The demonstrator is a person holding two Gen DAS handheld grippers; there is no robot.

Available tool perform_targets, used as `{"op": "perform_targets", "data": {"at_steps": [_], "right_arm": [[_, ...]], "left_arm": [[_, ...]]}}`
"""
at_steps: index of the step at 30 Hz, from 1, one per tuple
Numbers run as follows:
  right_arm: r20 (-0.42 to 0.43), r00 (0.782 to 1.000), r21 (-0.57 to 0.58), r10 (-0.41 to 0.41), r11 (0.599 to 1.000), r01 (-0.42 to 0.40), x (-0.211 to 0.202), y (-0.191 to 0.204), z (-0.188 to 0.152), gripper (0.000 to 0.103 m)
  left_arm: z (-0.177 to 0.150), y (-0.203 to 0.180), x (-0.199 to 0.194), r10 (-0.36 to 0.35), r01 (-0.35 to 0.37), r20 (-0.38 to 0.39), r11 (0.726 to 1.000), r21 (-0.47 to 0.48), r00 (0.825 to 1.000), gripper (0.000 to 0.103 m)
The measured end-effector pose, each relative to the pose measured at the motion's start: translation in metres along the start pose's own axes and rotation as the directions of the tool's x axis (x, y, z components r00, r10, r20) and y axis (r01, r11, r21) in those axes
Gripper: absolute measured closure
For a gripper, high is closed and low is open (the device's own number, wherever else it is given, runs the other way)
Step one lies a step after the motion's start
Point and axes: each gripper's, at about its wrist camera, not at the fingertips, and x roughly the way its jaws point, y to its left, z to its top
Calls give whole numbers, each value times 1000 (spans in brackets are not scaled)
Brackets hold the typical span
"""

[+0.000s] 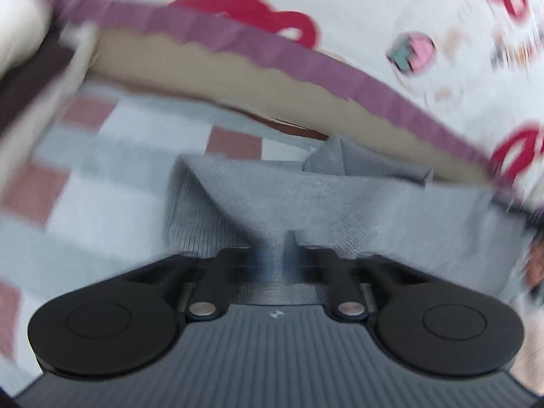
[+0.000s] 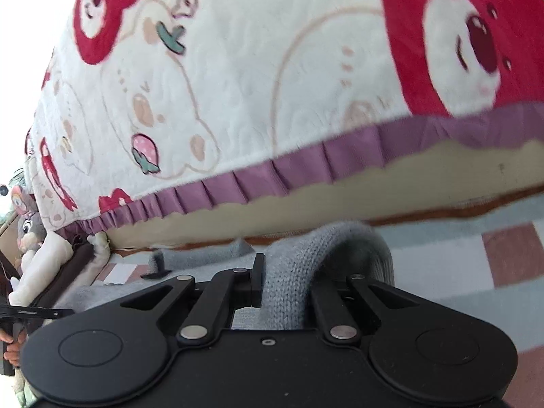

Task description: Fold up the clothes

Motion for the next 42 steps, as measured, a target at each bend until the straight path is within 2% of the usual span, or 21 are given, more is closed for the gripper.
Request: {"op": "perform_targets", "data": {"at_steps": [2, 5, 6, 7, 9, 10, 12, 13, 14, 16, 17, 19, 22, 24, 29, 32, 36, 39, 40, 41, 42], "right_arm": [[71, 997, -6, -5, 1000, 5, -10, 1, 10, 97], [183, 983, 66, 12, 998, -25, -16, -4, 23, 97], [202, 979, 95, 12, 995, -32, -13, -8, 25, 97], [169, 986, 123, -2, 992, -20, -3, -15, 26, 96], [5, 999, 216, -51, 975, 49, 27, -37, 20, 95], [-78, 994, 262, -74, 961, 92, 40, -47, 15, 91], [-173, 980, 319, -98, 936, 150, 49, -58, 4, 90], [-171, 981, 336, -95, 930, 148, 44, -59, 2, 89], [-169, 981, 352, -91, 924, 146, 39, -61, 0, 77], [-166, 983, 386, -82, 912, 141, 29, -62, -5, 64], [-170, 983, 403, -70, 905, 134, 22, -62, -6, 62], [-179, 983, 444, -35, 889, 113, 9, -62, -9, 52], [-191, 976, 573, 108, 819, 21, -8, -63, -27, 51], [-189, 971, 610, 149, 792, -3, -15, -57, -37, 51], [-208, 973, 579, 99, 814, 41, -18, -45, -43, 50], [-221, 973, 556, 60, 828, 76, -16, -41, -44, 51], [-237, 971, 525, 6, 842, 123, -12, -36, -46, 51], [-248, 968, 501, -34, 851, 158, -10, -32, -47, 50], [-247, 968, 500, -40, 850, 163, -10, -31, -46, 50], [-235, 971, 509, -29, 848, 149, -12, -31, -43, 57], [-227, 974, 489, -25, 861, 136, -14, -28, -40, 69]], "left_arm": [[15, -6, -3, 42, -44, 81, 999, 25, 996, 97], [38, -7, -7, 70, -72, 227, 997, 1, 971, 97], [43, -4, -2, 80, -75, 227, 997, -33, 971, 97], [47, -1, 7, 108, -98, 197, 993, -62, 974, 97], [49, -2, 34, 184, -180, 90, 982, -47, 979, 96], [45, -4, 46, 208, -208, 47, 978, -15, 977, 96], [38, -5, 64, 241, -241, -14, 970, 12, 970, 95], [34, -1, 63, 231, -231, -10, 972, -31, 973, 92], [32, 3, 58, 213, -212, -2, 973, -88, 977, 85], [27, 13, 38, 132, -122, 32, 968, -218, 991, 74], [22, 16, 27, 97, -79, 56, 962, -260, 994, 67], [11, 15, 2, 49, -18, 101, 957, -290, 994, 64], [-13, 12, -31, -25, 54, 115, 964, -259, 993, 64], [-32, 9, -45, -70, 92, 106, 971, -221, 992, 64], [-66, -1, -45, -104, 110, 47, 984, -140, 993, 58], [-70, -3, -30, -133, 138, 39, 974, -182, 990, 55], [-68, -7, -10, -109, 114, 33, 967, -226, 994, 51], [-66, -8, -6, -133, 134, 22, 951, -277, 991, 45], [-66, -8, -4, -142, 141, 18, 945, -294, 990, 46], [-64, -8, -4, -159, 155, 10, 941, -300, 987, 64], [-62, -8, -6, -172, 166, 2, 943, -288, 985, 97]]}}
